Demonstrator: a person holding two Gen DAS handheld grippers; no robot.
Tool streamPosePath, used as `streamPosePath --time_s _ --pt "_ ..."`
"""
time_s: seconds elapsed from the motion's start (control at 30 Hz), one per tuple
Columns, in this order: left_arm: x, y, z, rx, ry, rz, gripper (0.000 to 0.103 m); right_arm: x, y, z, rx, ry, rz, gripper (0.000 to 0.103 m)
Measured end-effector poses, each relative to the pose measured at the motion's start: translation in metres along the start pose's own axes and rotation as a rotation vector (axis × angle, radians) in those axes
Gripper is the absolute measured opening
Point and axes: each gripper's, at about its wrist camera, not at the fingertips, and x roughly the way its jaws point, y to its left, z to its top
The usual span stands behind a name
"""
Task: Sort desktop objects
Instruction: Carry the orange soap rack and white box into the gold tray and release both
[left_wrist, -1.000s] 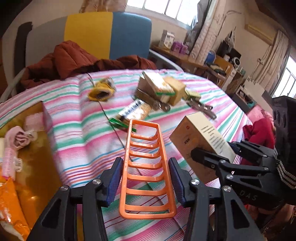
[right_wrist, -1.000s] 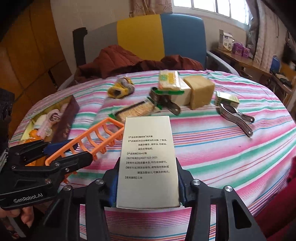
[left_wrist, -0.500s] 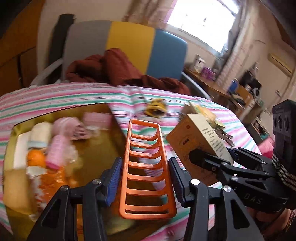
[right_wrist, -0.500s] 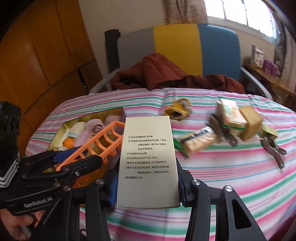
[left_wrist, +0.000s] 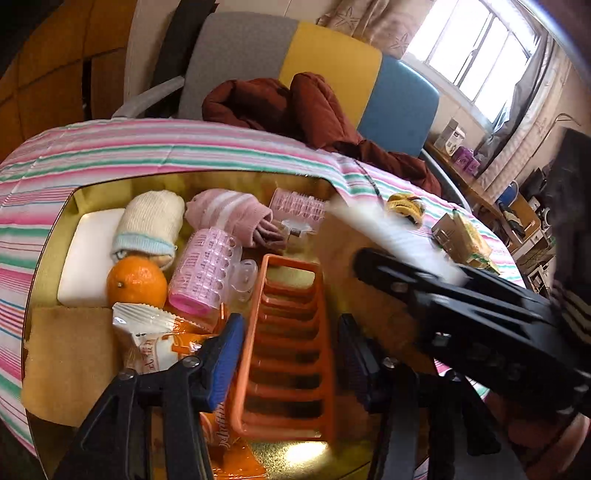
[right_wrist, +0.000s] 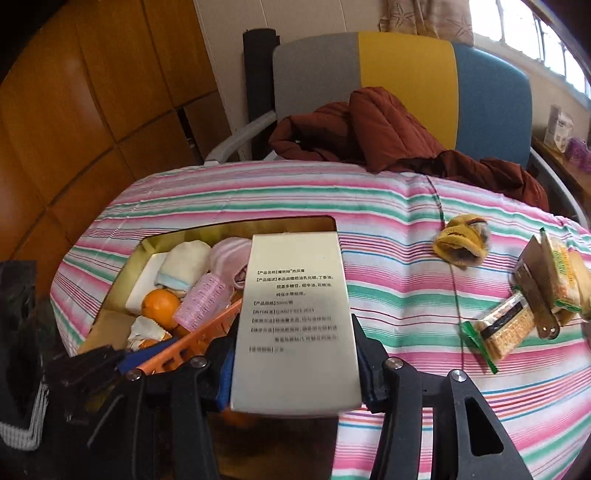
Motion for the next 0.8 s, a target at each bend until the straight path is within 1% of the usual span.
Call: streamPosePath --time_s 0.03,0.07,0.17,0.23,0.37,0.4,0.43,0.47,0.5,0.6,0.67,0.8 --pt "0.0 -0.002 -0.001 0.005 -0.004 0.001 0.059 0.003 -0.001 0.001 0.007 0.005 0.004 0.061" --pt "-0.002 -0.002 -0.003 0.01 -0.003 0.001 0.059 0.006 -0.003 0.001 0.019 0.011 -0.005 0.062" --pt "-0.004 -0.005 -0.006 0.022 0.011 -0.01 0.059 0.001 -0.01 -0.002 0.056 -0.002 0.026 0.063" --pt "-0.007 -0.004 -0.009 0.009 0.009 -0.022 0.059 -0.009 -0.015 -0.007 0.067 -0.019 0.024 0.063" --pt "-0.011 -0.003 -0.011 -0.02 -0.005 -0.016 0.058 -0.025 -0.025 -0.015 0.104 -0.046 0.052 0.062" --pt "-0.013 -0.005 -0.011 -0.015 -0.012 -0.011 0.058 -0.028 -0.026 -0.016 0.105 -0.049 0.061 0.058" --pt "-0.015 -0.008 -0.011 0.0 -0.021 -0.005 0.058 -0.03 -0.026 -0.018 0.101 -0.051 0.062 0.047" --pt "-0.016 -0.01 -0.011 0.013 -0.026 0.006 0.058 -0.031 -0.026 -0.018 0.093 -0.054 0.063 0.042" --pt "-0.018 -0.011 -0.011 0.019 -0.029 0.016 0.058 -0.033 -0.025 -0.019 0.075 -0.055 0.062 0.04" --pt "-0.02 -0.011 -0.012 0.01 -0.032 0.0 0.058 -0.041 -0.025 -0.026 0.064 -0.072 0.058 0.039" --pt "-0.018 -0.012 -0.012 -0.003 -0.024 -0.003 0.058 -0.046 -0.032 -0.032 0.102 -0.082 0.076 0.039" --pt "-0.014 -0.02 -0.013 0.004 -0.008 0.003 0.059 -0.053 -0.045 -0.043 0.148 -0.086 0.069 0.04"
